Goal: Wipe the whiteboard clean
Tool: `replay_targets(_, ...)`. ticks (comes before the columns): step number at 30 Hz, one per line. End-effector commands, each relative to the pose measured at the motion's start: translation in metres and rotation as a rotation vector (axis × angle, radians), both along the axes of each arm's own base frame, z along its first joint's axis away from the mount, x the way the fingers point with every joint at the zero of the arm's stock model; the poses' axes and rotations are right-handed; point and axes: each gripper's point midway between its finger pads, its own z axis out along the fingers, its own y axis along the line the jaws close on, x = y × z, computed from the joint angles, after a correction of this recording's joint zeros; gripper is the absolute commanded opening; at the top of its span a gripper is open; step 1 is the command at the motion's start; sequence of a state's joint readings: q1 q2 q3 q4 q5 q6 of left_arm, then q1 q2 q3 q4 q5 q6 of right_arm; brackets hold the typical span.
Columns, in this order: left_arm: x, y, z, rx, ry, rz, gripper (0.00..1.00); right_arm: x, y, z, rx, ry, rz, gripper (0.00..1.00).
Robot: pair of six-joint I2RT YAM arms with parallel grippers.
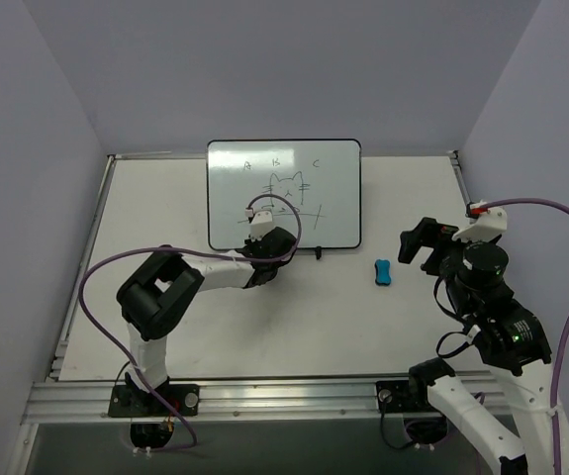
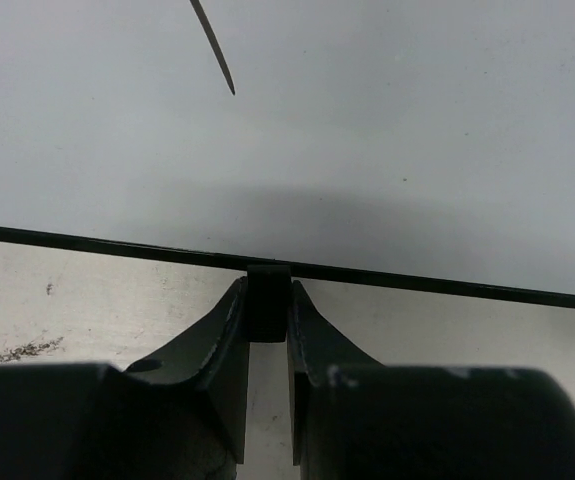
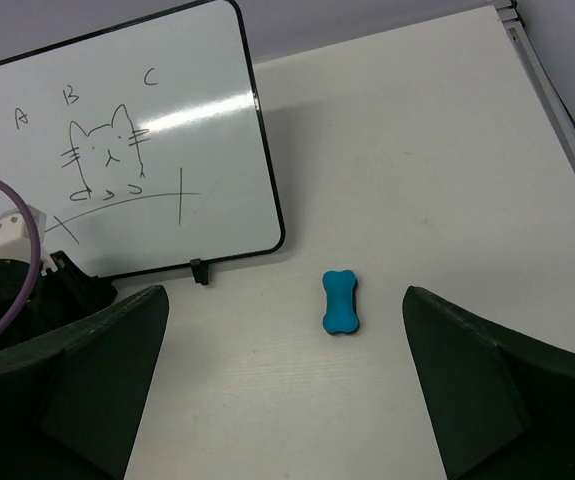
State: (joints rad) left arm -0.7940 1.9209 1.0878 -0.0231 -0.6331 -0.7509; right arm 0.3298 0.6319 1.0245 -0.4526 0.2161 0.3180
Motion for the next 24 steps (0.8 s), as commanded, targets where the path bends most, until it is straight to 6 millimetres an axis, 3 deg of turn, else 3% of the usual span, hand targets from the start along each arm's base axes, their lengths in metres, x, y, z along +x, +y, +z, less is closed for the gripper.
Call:
replay_targets(1, -0.002, 0.007, 0.0, 0.104, 0.017, 0.03, 0.02, 0.002, 0.002, 0.007, 0.015, -0.032, 0.005, 1.0)
replay_targets(12, -0.034, 0.01, -0.006, 0.056, 0.043, 0.091, 0.02, 0.003, 0.004, 0.007, 0.011, -0.026, 0.013, 1.0)
replay_targets(18, -0.064, -0.013, -0.008, 0.053, 0.057, 0.036, 0.02, 0.002, 0.005, 0.007, 0.02, -0.029, 0.018, 1.0)
replay_targets(24, -0.078, -0.018, -0.019, 0.066, 0.08, 0.032, 0.02, 0.001, 0.007, 0.005, 0.029, -0.027, 0.025, 1.0)
